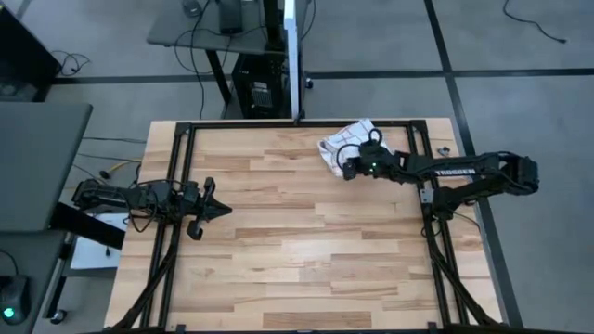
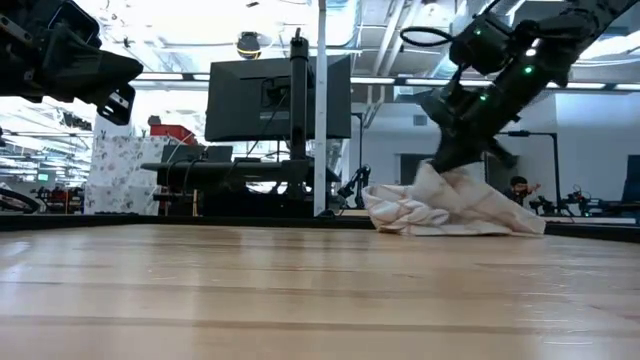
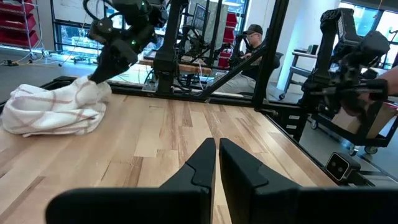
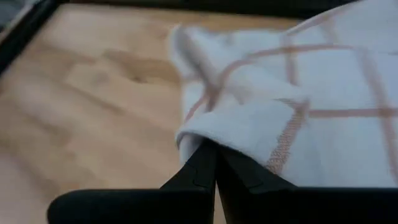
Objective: Roll towel
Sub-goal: Prepare the white towel
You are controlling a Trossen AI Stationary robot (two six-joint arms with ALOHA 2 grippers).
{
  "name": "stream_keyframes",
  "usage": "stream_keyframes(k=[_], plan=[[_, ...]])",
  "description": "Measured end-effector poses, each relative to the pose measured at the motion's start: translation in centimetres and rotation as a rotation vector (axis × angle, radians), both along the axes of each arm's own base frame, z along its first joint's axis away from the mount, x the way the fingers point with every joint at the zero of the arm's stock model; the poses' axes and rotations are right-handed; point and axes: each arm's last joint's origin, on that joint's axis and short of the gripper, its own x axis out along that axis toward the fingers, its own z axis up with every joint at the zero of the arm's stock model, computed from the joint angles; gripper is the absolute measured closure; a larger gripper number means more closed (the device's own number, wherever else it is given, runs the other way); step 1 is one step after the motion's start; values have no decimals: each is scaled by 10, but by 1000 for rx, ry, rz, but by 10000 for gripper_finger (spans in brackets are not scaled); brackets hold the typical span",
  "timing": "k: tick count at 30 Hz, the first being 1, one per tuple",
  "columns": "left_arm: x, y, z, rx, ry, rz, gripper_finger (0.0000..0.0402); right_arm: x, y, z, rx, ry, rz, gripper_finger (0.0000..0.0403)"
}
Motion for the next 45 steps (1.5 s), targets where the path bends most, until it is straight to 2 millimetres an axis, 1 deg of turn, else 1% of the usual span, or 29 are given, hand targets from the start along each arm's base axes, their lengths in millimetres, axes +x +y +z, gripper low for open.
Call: stream_keyframes(k=[2,6,9,11,13,14,16,19,21,22,24,27,29,31,33,36,38,42,45], plan=[[0,0,0,0,0,0,395,10,0,-6,54,-52,91,403],[0,0,0,0,0,0,395,32,7,-14,168,-197,338,403],[0,0,0,0,0,0,395,42,16,-3,153,-344,450,403],[0,0,0,0,0,0,395,41,23,9,108,-386,489,403],[0,0,0,0,0,0,395,34,30,21,45,-370,495,403],[0,0,0,0,0,0,395,29,34,26,9,-344,489,403],[0,0,0,0,0,0,395,16,43,32,-67,-217,468,403],[0,0,0,0,0,0,395,-4,62,38,-183,97,471,403],[0,0,0,0,0,0,395,-14,75,36,-256,274,490,403],[0,0,0,0,0,0,395,-17,80,34,-280,328,503,403],[0,0,0,0,0,0,395,-19,88,30,-303,382,529,403],[0,0,0,0,0,0,395,-16,92,17,-339,457,517,396],[0,0,0,0,0,0,395,-13,90,10,-367,513,483,382],[0,0,0,0,0,0,395,-10,87,4,-409,563,450,357],[0,0,0,0,0,0,395,-5,85,-2,-447,604,472,329],[0,0,0,0,0,0,395,4,83,-8,-482,613,494,282],[0,0,0,0,0,0,395,10,83,-14,-491,619,502,249],[0,0,0,0,0,0,395,15,75,-29,-501,700,446,184],[0,0,0,0,0,0,395,19,67,-39,-475,717,395,153]])
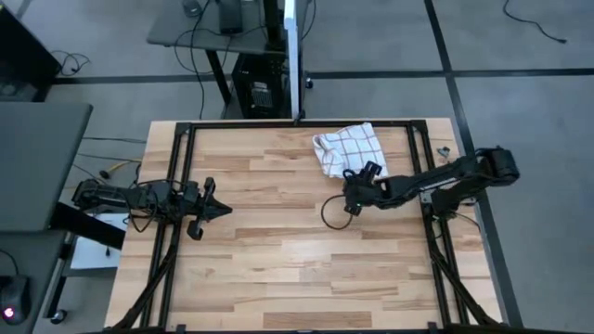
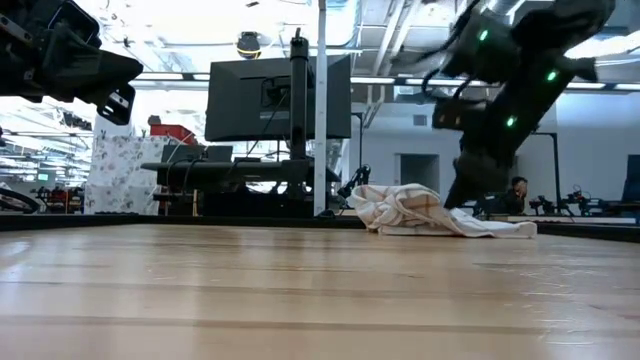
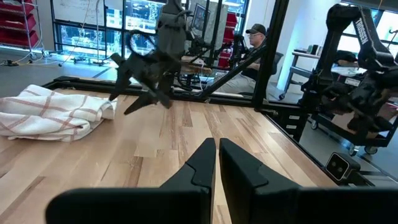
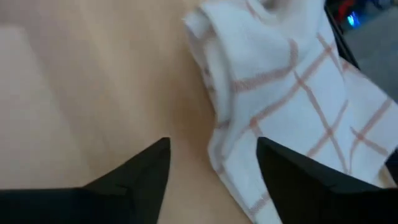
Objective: Roll towel
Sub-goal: Prepare the white towel
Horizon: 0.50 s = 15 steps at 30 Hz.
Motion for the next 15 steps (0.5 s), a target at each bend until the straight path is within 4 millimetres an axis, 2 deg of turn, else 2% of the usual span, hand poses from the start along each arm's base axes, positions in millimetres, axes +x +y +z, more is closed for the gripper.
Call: stream_keyframes(k=[6,9,12,15], plan=[[0,0,0,0,0,0,395,7,-20,-7,4,-59,-90,145],[0,0,0,0,0,0,395,5,-30,-7,5,-47,-128,167],[0,0,0,0,0,0,395,5,-35,2,17,-36,-144,241],[0,0,0,0,0,0,395,10,-37,14,52,-48,-100,360]])
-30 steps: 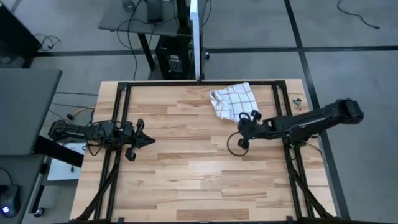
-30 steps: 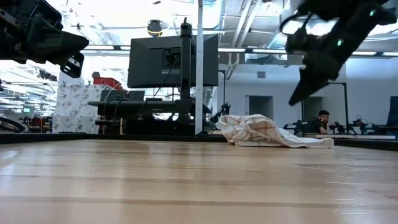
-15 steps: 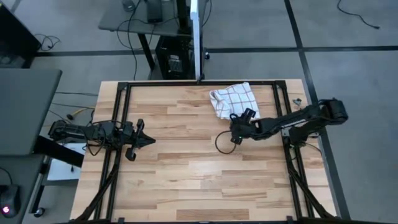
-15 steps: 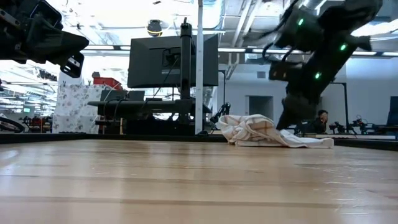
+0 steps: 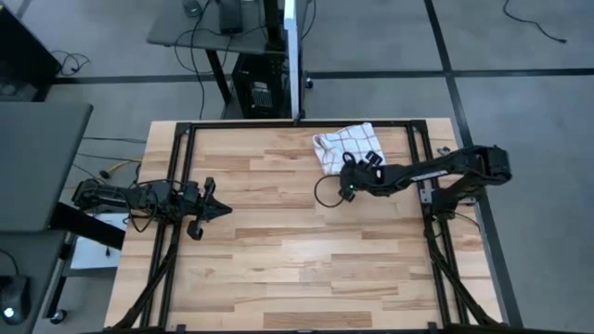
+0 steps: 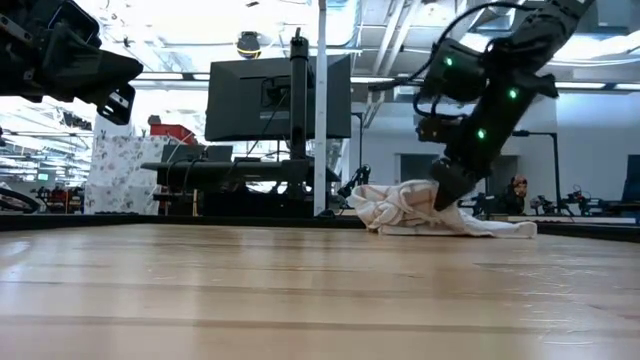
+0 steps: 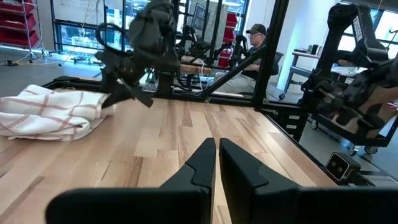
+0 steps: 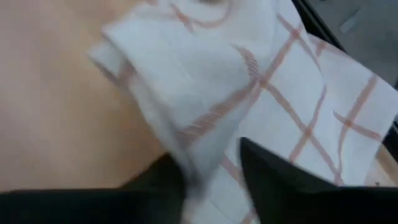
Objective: Roll towel
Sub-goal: Prepare the white towel
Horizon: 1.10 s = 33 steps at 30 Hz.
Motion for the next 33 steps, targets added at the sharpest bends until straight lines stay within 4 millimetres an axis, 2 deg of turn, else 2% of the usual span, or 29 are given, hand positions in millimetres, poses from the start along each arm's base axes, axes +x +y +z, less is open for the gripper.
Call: stream_keyframes(k=[1,5,8,13,16,20,26,28,33], plan=[[0,0,0,0,1,0,395,2,0,3,7,3,35,380],[0,0,0,40,-3,1,395,8,0,12,4,-10,59,397],[0,0,0,90,-9,1,395,11,0,16,28,-12,74,399],[0,0,0,73,-7,1,395,11,5,18,76,17,109,401],[0,1,2,-110,-17,47,395,11,8,19,98,26,104,401],[-4,10,27,-458,-260,216,395,13,12,23,109,17,104,402],[-14,19,50,-670,-473,368,395,19,20,31,125,-30,98,402],[-12,19,47,-660,-414,399,395,21,20,34,136,-56,81,402],[8,13,42,-582,-94,347,395,31,28,47,202,-130,121,402]])
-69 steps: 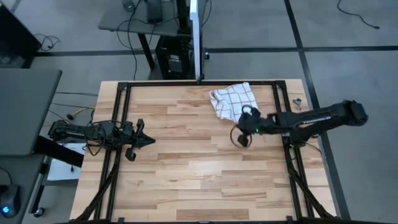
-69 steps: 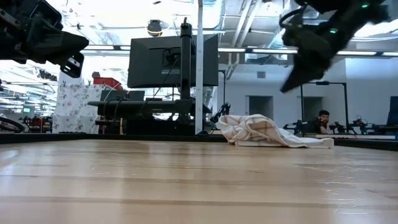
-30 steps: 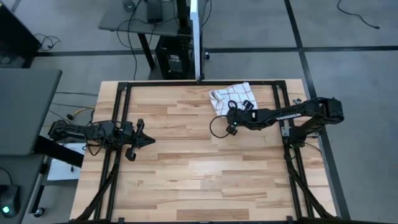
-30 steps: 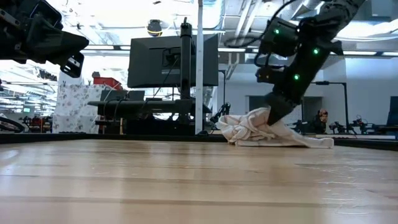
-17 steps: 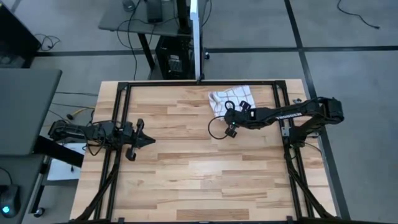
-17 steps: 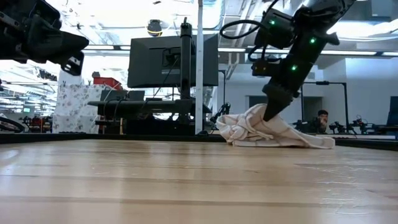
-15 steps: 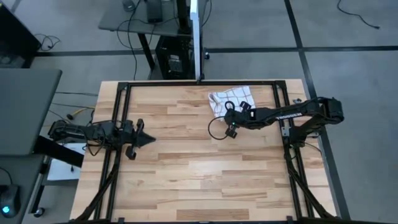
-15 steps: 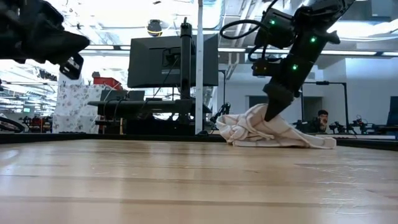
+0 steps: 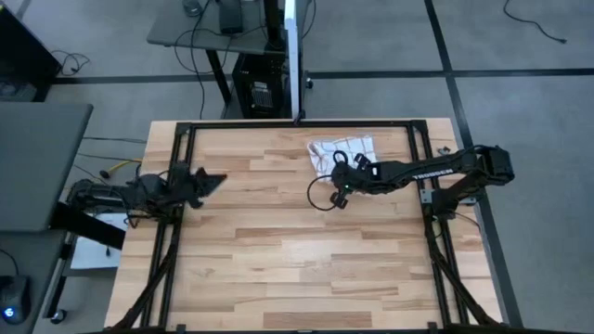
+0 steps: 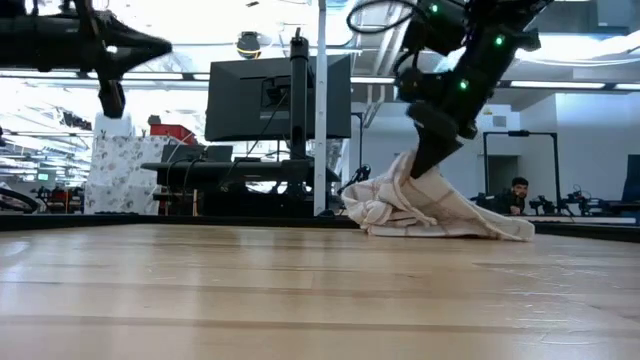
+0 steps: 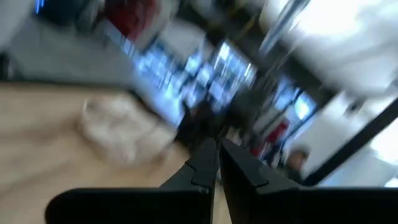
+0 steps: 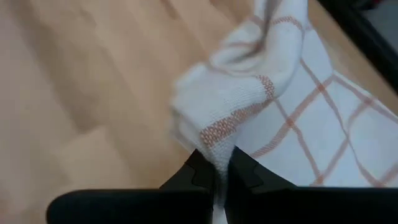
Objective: Roll towel
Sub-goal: Prepare the white towel
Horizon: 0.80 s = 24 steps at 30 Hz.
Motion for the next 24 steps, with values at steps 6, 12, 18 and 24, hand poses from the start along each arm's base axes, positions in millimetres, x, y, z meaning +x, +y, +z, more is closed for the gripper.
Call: stream_keyframes(k=[6,12,18,24], plan=[[47,-6,12,162,306,-32,395,13,1,25,44,-95,1,403],[119,-13,31,337,503,-65,395,20,0,44,77,-146,40,403],[191,-17,23,325,622,-65,385,23,6,52,92,-136,140,403],[247,-23,3,312,699,-72,317,20,7,52,93,-94,147,403]])
